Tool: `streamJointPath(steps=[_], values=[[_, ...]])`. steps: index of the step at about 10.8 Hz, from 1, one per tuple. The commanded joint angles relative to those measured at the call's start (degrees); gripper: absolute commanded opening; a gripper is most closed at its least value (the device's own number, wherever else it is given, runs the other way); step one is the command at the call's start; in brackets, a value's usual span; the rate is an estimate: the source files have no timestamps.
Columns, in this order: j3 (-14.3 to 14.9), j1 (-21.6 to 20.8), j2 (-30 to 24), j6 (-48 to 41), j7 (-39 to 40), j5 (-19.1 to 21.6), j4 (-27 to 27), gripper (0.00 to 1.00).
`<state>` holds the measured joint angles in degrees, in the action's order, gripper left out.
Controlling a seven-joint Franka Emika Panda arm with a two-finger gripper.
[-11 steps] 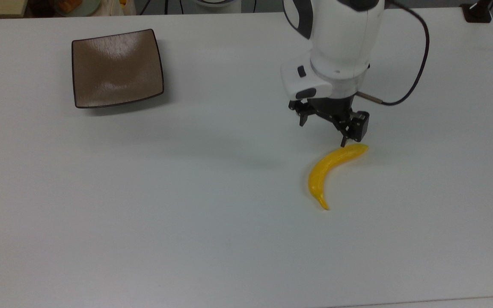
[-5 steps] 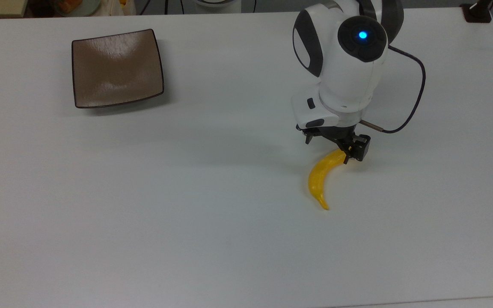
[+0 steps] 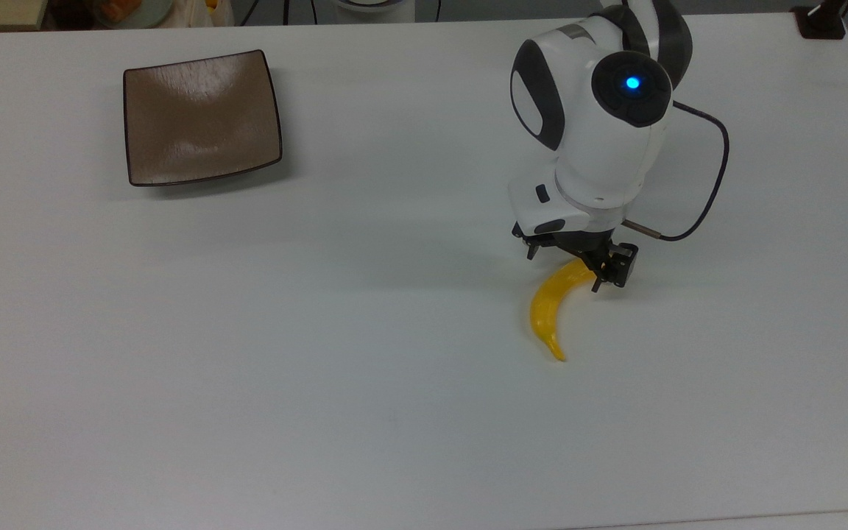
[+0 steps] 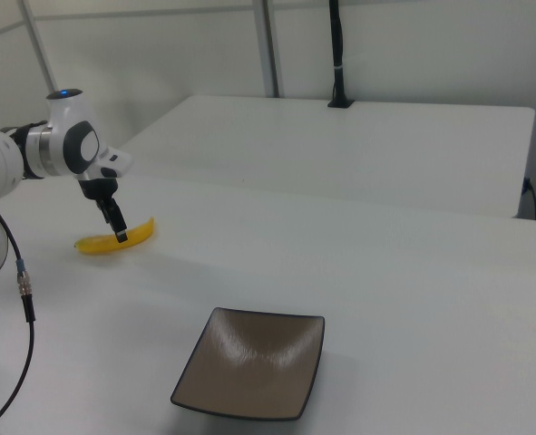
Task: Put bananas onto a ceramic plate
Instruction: 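Close the gripper around the middle of the yellow banana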
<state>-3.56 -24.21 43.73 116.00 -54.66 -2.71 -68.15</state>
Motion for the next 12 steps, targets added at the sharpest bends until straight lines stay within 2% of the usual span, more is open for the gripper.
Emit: streamJointPath(steps=[1, 5, 7, 12], values=[[-0.48, -0.05, 0.30, 2.47, -1.32, -2.21, -1.45, 1.00], [-0.48, 0.04, 0.66, 4.41, -1.24, -2.22, -2.95, 0.94], [-0.48, 0.04, 0.66, 5.03, -1.15, -2.30, -2.95, 0.87], [-0.48, 0.04, 0.66, 5.12, -0.62, -2.83, -3.04, 0.53]])
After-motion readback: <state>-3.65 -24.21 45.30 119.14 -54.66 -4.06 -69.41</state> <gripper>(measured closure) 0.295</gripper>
